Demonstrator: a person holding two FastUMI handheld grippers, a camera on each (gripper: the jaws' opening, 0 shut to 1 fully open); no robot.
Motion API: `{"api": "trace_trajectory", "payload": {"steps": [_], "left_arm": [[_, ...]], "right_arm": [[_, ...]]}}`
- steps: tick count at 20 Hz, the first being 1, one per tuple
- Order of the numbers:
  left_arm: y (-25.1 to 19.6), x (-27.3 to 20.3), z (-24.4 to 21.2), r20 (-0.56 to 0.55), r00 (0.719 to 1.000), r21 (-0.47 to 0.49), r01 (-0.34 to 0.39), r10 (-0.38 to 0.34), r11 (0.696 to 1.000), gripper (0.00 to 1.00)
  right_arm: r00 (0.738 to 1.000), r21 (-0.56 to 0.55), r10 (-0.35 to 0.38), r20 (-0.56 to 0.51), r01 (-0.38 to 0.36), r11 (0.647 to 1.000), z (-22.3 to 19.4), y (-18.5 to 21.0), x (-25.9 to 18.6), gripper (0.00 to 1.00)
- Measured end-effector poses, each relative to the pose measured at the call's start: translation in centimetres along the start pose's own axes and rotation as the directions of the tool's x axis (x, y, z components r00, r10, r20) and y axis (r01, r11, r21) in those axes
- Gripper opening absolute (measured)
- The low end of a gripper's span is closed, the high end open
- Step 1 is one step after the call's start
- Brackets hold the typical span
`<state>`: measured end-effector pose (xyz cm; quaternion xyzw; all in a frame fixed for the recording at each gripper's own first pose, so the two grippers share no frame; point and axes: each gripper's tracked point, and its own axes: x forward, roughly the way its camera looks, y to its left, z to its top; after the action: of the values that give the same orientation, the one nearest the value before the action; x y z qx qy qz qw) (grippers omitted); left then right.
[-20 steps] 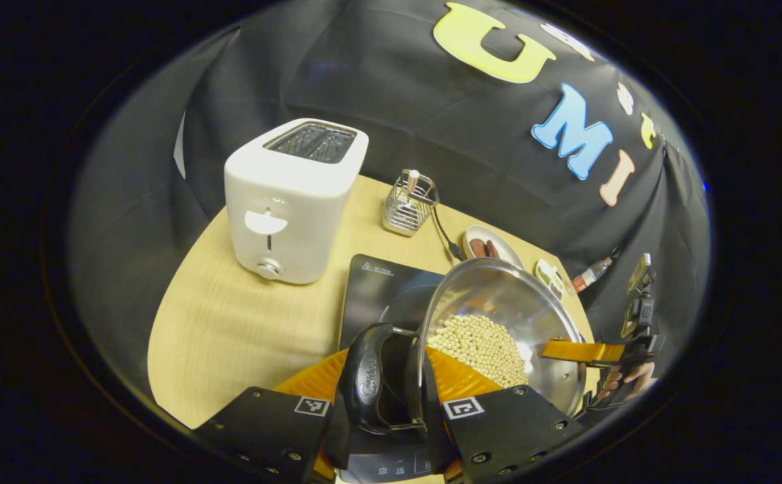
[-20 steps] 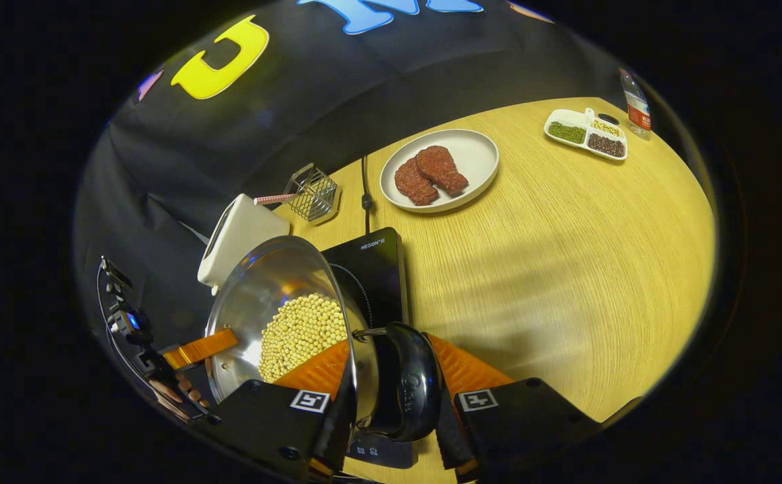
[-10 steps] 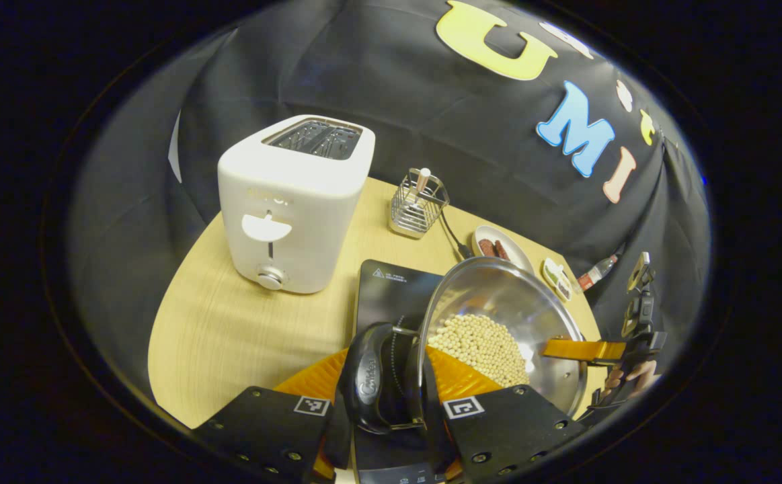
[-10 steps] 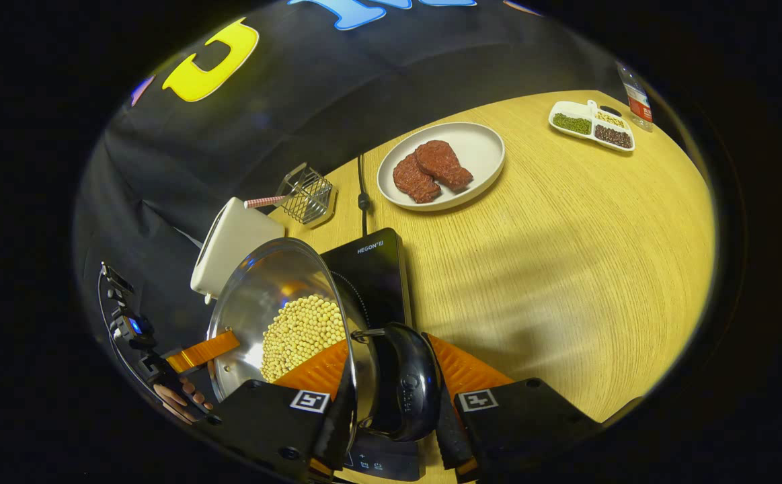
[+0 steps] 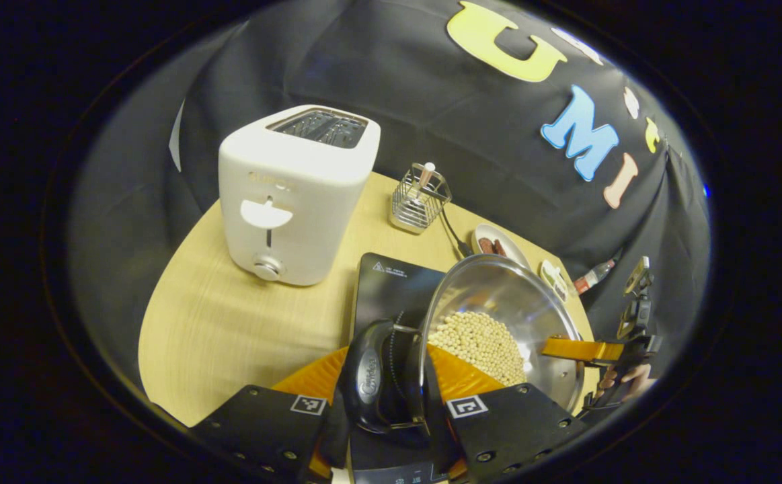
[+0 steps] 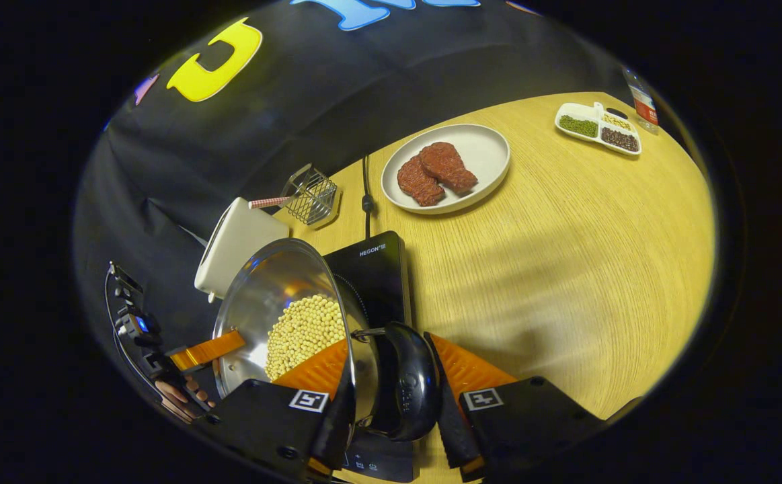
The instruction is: First push the handle of the pot to place it horizontally, then grasp the pot with both hands and set it on the induction cooktop.
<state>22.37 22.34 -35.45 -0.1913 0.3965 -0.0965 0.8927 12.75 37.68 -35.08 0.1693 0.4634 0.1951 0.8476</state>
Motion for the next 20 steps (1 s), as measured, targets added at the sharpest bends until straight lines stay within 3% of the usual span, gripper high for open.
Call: {"api": "trace_trajectory", "payload": {"steps": [1,2,4,5,6,7,8,9,10,12,15,18,19,20], "left_arm": [[0.0,0.1,-0.1,-0.004,1.000,0.000,-0.005,0.005,1.000,0.50],[-0.1,0.2,-0.2,-0.010,1.000,0.004,-0.014,0.014,1.000,0.47],[0.0,0.0,0.0,-0.020,0.998,0.036,-0.054,0.055,0.998,0.54],[0.0,0.0,0.1,-0.027,0.997,0.060,-0.076,0.077,0.995,0.46],[0.2,-0.3,0.0,-0.035,0.993,0.084,-0.108,0.112,0.991,0.56],[0.1,-0.4,0.3,-0.029,0.992,0.104,-0.115,0.119,0.988,0.67],[0.1,-1.1,1.1,-0.006,0.990,0.126,-0.142,0.144,0.982,0.62],[0.2,-1.6,1.7,0.011,0.985,0.139,-0.170,0.170,0.976,0.70],[0.0,-2.1,2.0,0.020,0.984,0.149,-0.178,0.177,0.973,0.84],[-1.1,-3.5,2.5,0.031,0.985,0.154,-0.172,0.169,0.973,0.89],[-2.7,-5.7,4.0,0.094,0.978,0.198,-0.200,0.184,0.960,0.87],[-5.9,-8.6,5.4,0.174,0.970,0.232,-0.206,0.168,0.951,0.89],[-7.2,-9.6,5.9,0.205,0.965,0.245,-0.209,0.160,0.947,0.89],[-8.4,-10.7,6.3,0.240,0.959,0.257,-0.213,0.151,0.943,0.87]], "right_arm": [[1.000,-0.002,-0.002,-0.002,0.002,1.000,0.0,-0.1,0.0,0.53],[1.000,-0.004,0.002,-0.004,-0.002,1.000,0.0,-0.1,0.0,0.60],[1.000,-0.019,-0.009,-0.012,0.009,1.000,-0.1,-0.7,-0.1,0.56],[1.000,-0.027,-0.011,-0.016,0.010,1.000,-0.1,-1.0,-0.4,0.74],[1.000,-0.032,-0.008,-0.016,0.008,0.999,0.0,-1.2,-0.7,0.72],[1.000,-0.039,-0.007,-0.011,0.007,0.999,0.3,-1.4,-1.1,0.88],[1.000,-0.049,-0.007,-0.002,0.007,0.999,0.6,-1.7,-1.5,0.84],[1.000,-0.060,-0.005,0.005,0.005,0.998,0.8,-1.9,-1.9,0.97],[1.000,-0.069,-0.001,0.006,0.001,0.998,0.8,-1.9,-2.5,0.94],[1.000,-0.089,0.004,0.013,-0.002,0.996,0.9,-2.0,-3.5,0.97],[0.999,-0.081,0.017,0.050,-0.013,0.997,1.7,-2.3,-5.9,1.00],[0.994,-0.075,-0.028,0.110,0.037,0.997,3.2,-4.6,-8.9,1.00],[0.991,-0.063,-0.043,0.129,0.052,0.997,3.7,-5.4,-10.1,0.92],[0.986,-0.060,-0.059,0.155,0.069,0.996,4.2,-6.4,-11.6,0.93]]}}
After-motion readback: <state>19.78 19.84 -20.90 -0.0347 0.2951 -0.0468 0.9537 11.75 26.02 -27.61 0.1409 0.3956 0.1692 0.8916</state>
